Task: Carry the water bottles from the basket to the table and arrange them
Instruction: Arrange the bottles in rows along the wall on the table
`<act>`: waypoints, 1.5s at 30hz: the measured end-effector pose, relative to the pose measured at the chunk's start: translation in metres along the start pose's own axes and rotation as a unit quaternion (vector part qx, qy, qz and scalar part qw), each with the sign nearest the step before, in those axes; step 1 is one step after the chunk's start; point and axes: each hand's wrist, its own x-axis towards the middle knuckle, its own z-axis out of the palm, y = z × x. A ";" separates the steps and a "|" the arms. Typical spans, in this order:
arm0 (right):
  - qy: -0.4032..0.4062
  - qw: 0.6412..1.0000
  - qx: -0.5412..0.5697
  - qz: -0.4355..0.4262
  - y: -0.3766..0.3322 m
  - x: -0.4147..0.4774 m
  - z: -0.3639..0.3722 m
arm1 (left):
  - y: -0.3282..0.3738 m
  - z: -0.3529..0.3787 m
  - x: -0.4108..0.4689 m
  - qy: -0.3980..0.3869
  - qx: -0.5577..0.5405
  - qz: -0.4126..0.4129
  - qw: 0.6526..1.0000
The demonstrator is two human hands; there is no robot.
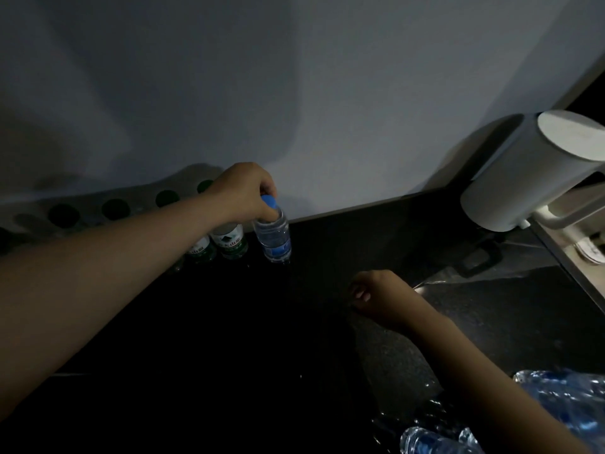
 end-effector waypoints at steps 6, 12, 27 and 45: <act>0.000 1.000 0.020 -0.010 0.000 0.006 0.002 | -0.004 -0.012 0.006 -0.024 0.072 0.039 0.996; 0.001 1.000 0.020 -0.015 -0.002 0.012 0.004 | -0.011 -0.019 0.015 -0.030 0.121 0.083 0.989; 0.001 1.000 0.019 0.002 0.000 0.014 0.002 | -0.013 -0.018 0.026 -0.030 0.121 0.098 0.987; 0.002 1.000 0.023 0.008 -0.005 0.014 0.000 | -0.018 -0.024 0.029 -0.028 0.125 0.054 0.990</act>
